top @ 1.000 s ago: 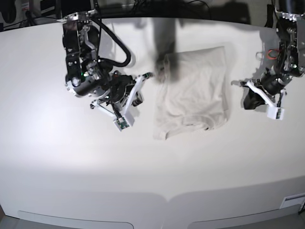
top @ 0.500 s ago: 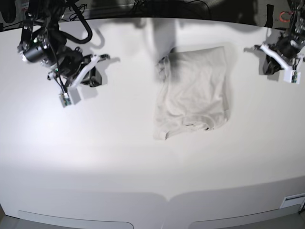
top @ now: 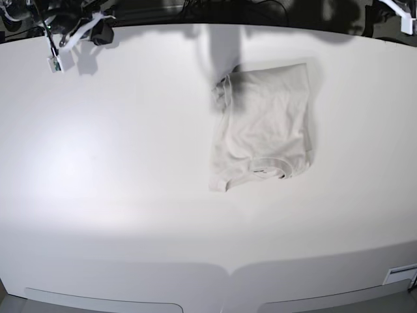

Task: Fold the T-shirt properly

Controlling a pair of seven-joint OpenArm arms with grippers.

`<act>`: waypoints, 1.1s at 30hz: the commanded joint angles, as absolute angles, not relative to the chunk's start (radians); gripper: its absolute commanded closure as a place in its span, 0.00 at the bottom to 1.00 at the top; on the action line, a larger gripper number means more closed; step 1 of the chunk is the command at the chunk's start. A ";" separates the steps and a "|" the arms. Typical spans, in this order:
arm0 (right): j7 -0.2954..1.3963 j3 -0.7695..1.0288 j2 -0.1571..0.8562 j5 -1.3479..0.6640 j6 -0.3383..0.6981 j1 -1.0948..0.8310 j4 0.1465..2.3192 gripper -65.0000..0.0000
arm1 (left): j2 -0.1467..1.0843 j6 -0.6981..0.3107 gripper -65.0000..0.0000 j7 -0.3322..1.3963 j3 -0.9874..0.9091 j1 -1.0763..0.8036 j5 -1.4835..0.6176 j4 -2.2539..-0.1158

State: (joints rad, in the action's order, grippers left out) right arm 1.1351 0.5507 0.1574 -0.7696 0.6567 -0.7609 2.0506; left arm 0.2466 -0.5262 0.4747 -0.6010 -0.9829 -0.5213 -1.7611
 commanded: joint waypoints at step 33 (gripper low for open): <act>0.680 0.249 0.137 -0.366 0.644 -0.850 1.428 1.00 | 0.258 -0.698 1.00 0.076 -0.607 -0.792 -0.176 -1.011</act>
